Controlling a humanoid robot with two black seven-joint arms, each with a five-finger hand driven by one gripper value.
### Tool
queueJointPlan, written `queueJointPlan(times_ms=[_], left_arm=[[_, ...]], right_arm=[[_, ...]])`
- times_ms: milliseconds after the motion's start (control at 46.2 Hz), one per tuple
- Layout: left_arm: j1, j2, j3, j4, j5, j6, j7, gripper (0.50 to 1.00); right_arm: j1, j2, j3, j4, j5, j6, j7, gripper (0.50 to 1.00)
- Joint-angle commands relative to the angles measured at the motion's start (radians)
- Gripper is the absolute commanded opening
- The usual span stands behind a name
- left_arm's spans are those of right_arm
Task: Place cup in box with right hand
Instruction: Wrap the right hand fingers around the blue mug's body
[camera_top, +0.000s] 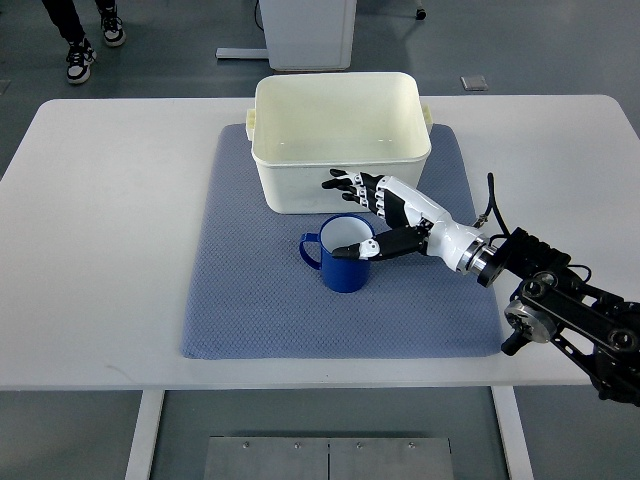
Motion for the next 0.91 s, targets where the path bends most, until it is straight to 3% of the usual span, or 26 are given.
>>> queueJointPlan(times_ms=[0, 887], left_arm=[[0.000, 0.000, -0.001, 0.000, 0.000, 0.000, 0.000, 1.000], [0.000, 0.000, 0.000, 0.000, 0.000, 0.000, 0.000, 1.000]], right_arm=[[-0.001, 0.004, -0.001, -0.006, 0.000, -0.001, 0.000, 0.995], [-0.001, 0.054, -0.045, -0.100, -0.001, -0.007, 0.011, 0.993]])
